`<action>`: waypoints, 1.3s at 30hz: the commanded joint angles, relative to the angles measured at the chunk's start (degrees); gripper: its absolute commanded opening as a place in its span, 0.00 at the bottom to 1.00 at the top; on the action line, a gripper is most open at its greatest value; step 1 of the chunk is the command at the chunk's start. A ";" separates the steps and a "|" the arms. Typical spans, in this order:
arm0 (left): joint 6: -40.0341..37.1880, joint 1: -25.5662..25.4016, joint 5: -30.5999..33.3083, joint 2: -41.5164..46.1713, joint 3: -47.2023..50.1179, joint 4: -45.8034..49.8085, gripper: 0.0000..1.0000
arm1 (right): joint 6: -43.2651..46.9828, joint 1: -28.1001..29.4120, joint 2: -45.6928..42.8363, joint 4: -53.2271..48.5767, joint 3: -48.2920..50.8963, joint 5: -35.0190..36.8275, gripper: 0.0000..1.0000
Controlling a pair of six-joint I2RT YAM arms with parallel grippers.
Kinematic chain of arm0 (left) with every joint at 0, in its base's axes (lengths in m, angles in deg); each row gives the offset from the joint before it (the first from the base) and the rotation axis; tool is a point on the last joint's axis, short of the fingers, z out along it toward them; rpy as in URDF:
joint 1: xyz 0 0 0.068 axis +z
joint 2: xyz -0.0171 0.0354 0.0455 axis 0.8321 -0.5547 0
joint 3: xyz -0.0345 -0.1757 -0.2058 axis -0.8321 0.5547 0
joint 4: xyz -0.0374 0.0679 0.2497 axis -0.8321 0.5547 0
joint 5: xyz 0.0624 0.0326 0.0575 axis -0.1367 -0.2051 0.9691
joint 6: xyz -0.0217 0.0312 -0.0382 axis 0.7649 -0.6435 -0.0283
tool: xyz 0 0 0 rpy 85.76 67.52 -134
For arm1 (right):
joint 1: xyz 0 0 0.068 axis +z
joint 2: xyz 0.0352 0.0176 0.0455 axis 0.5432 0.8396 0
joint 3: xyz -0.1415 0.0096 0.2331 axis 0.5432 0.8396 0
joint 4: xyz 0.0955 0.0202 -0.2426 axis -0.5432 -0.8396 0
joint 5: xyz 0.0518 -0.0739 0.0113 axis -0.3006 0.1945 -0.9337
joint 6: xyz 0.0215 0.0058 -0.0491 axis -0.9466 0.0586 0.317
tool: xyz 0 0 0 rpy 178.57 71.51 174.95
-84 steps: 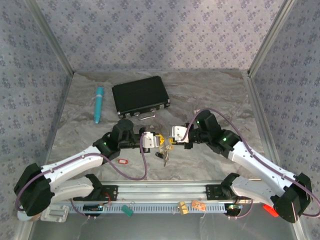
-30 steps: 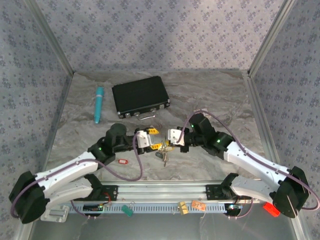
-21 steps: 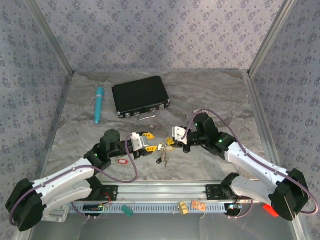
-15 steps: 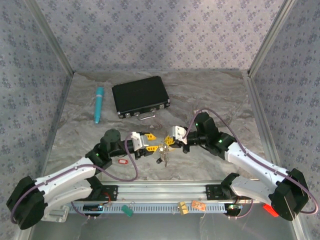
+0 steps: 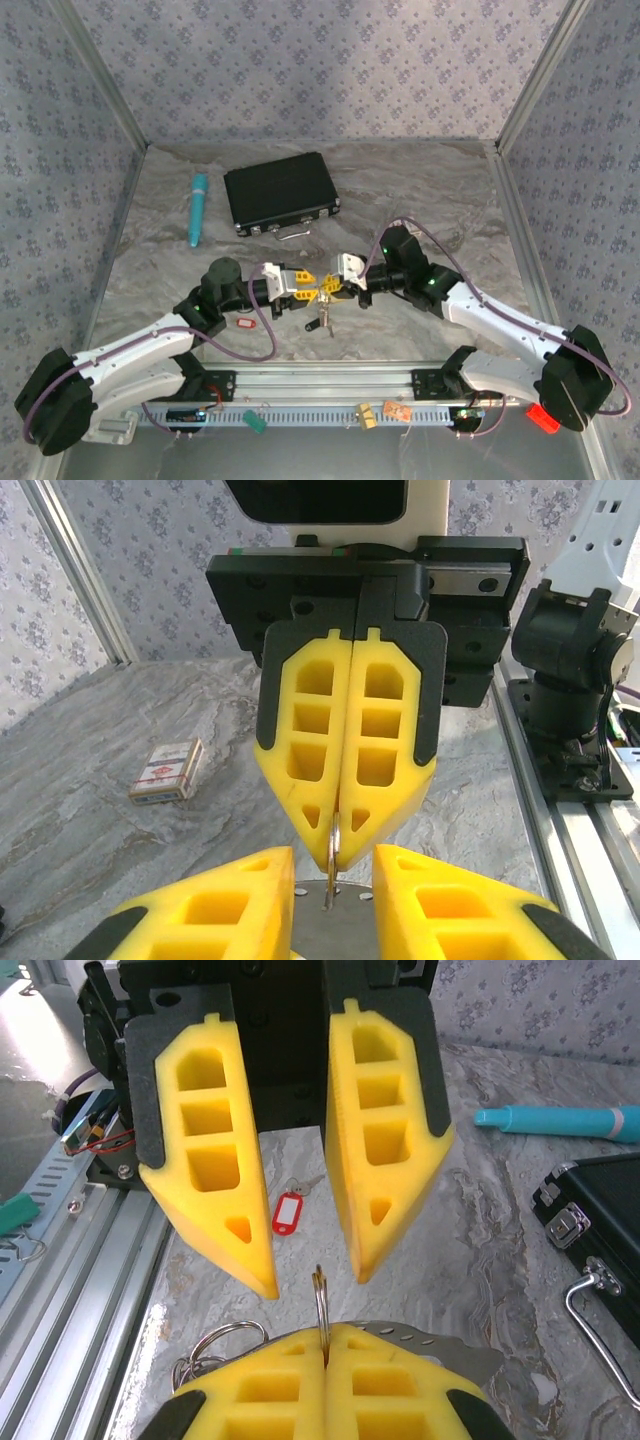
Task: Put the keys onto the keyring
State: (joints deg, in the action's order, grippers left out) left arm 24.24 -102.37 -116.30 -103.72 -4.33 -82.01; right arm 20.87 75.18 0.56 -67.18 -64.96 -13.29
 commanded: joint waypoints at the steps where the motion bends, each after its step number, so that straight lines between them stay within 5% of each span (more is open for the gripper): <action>1: -0.28 0.03 -1.92 -0.74 -0.99 -0.33 0.23 | -1.56 0.56 0.21 2.84 -1.07 -1.53 0.00; 11: -2.97 0.01 -1.56 -0.57 -2.83 3.35 0.00 | -0.01 1.36 0.09 0.45 -1.34 0.45 0.00; 12: -3.74 0.01 -0.86 -0.14 -3.31 4.97 0.00 | 1.39 1.33 -0.28 -1.56 -1.64 2.19 0.00; 14: -5.45 -0.15 1.11 0.72 -4.80 8.94 0.00 | 4.61 1.45 -1.06 -5.75 -2.56 6.69 0.19; 16: -8.24 -0.24 3.06 1.42 -7.24 15.59 0.00 | 8.15 1.47 -2.04 -10.70 -3.70 11.21 0.27; 21: -15.57 -1.37 6.18 0.31 -15.59 32.67 0.00 | 12.48 2.38 -2.78 -17.95 -6.94 16.04 0.29; 27: -21.48 -3.26 8.10 -3.44 -23.92 44.96 0.00 | 11.03 4.36 -2.25 -14.64 -7.79 16.29 0.31; 39: -23.06 -4.22 7.91 -7.19 -28.71 48.06 0.00 | 7.59 5.53 -0.76 -7.70 -5.84 12.61 0.26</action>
State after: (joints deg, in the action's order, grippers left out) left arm 2.56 -106.22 -107.66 -111.04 -30.36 -35.04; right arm 29.94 80.32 -0.62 -77.48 -71.10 0.85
